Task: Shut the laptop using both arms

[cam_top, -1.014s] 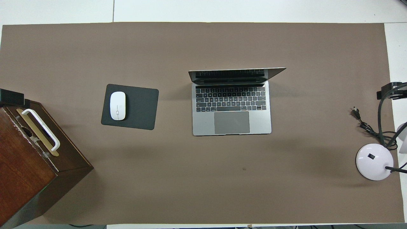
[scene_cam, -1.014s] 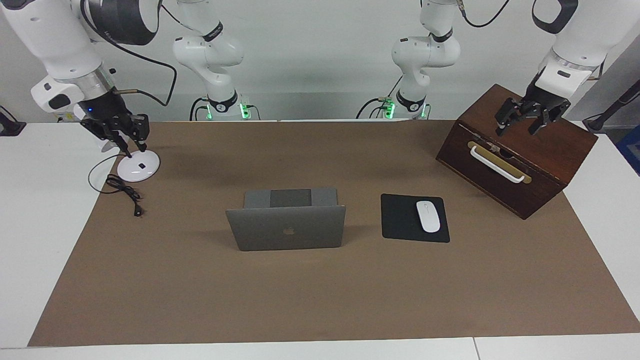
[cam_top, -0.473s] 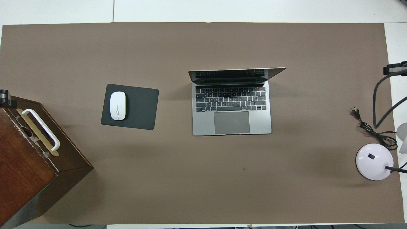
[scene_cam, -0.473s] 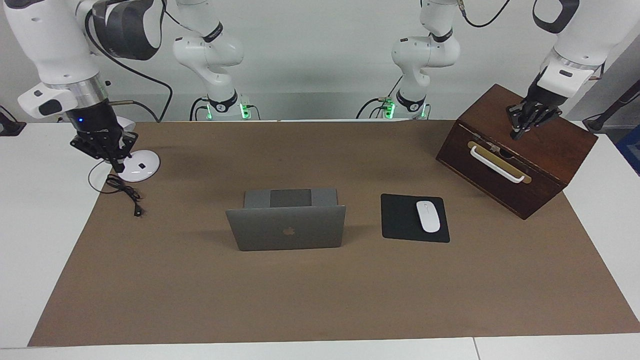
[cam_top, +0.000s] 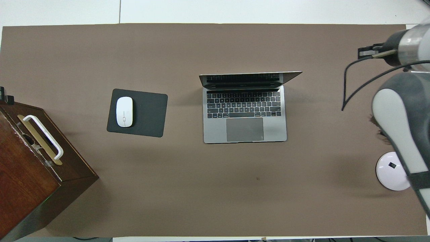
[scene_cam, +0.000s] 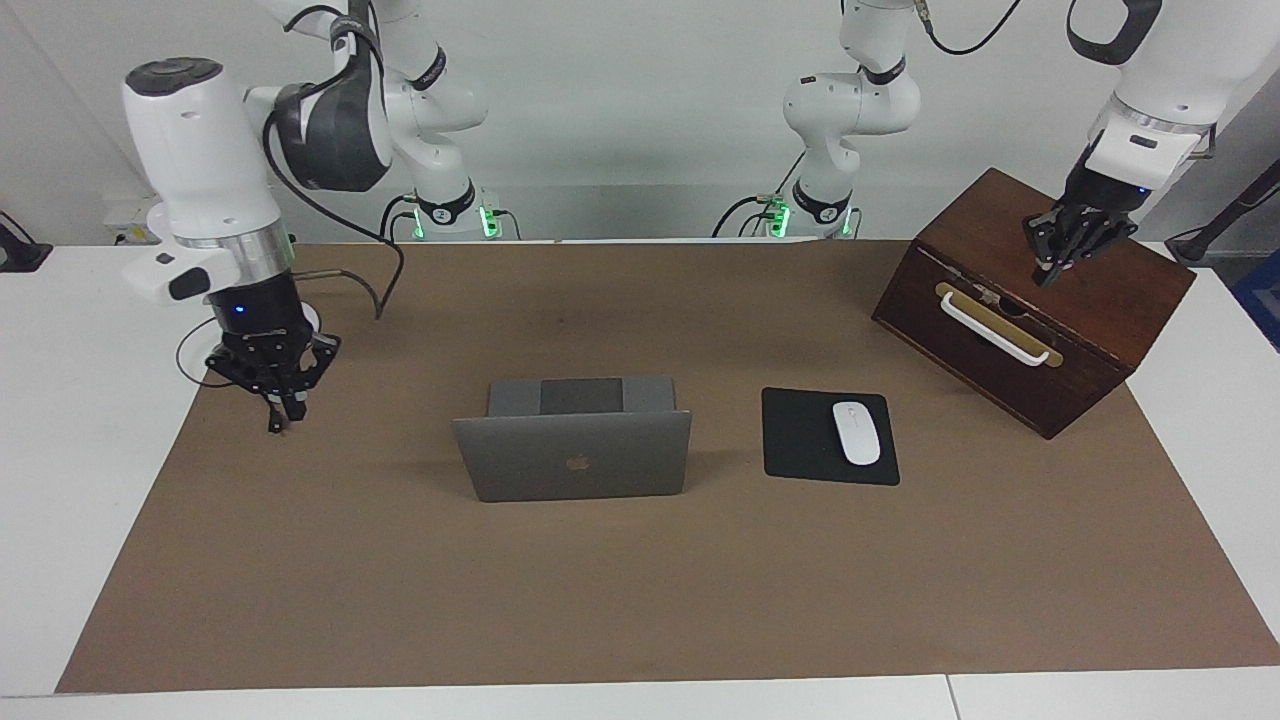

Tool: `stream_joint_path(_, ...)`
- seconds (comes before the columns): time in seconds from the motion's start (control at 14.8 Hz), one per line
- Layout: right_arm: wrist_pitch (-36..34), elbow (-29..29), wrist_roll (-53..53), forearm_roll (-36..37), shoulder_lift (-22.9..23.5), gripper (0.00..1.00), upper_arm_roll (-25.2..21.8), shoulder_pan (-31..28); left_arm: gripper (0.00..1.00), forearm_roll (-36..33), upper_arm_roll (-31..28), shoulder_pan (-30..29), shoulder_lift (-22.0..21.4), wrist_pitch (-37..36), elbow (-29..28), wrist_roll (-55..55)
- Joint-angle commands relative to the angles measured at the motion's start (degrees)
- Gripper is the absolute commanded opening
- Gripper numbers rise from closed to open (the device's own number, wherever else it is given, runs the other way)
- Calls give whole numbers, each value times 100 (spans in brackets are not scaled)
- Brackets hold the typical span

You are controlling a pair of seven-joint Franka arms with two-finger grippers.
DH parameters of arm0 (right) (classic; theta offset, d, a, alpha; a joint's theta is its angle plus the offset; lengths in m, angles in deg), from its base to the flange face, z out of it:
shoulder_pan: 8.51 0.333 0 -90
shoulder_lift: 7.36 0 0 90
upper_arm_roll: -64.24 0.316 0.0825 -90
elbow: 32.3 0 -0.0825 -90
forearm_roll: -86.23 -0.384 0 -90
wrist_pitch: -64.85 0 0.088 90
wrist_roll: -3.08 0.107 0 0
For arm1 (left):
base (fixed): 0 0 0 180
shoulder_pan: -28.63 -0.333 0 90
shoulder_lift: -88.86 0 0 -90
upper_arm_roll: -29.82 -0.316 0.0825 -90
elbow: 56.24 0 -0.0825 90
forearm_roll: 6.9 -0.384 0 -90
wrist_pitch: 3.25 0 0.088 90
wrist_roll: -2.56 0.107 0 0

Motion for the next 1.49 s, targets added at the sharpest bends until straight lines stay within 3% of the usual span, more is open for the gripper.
stream_joint_path(0.0,-59,-374,1035,64,230,0,-13,563,0,46,12,-14,-68,435,-154,42)
stream_joint_path(0.61,-85,-515,3315,591,433,0,-13,1733,0,117,65,302,-648,2395,-1858,51)
stream_joint_path(0.88,-173,-892,3571,600,546,0,-4,2147,0,117,56,715,-1042,3176,-2727,86)
stream_joint_path(1.42,-41,-902,3149,1066,766,0,5,2297,0,117,65,1664,-1781,4617,-4353,104)
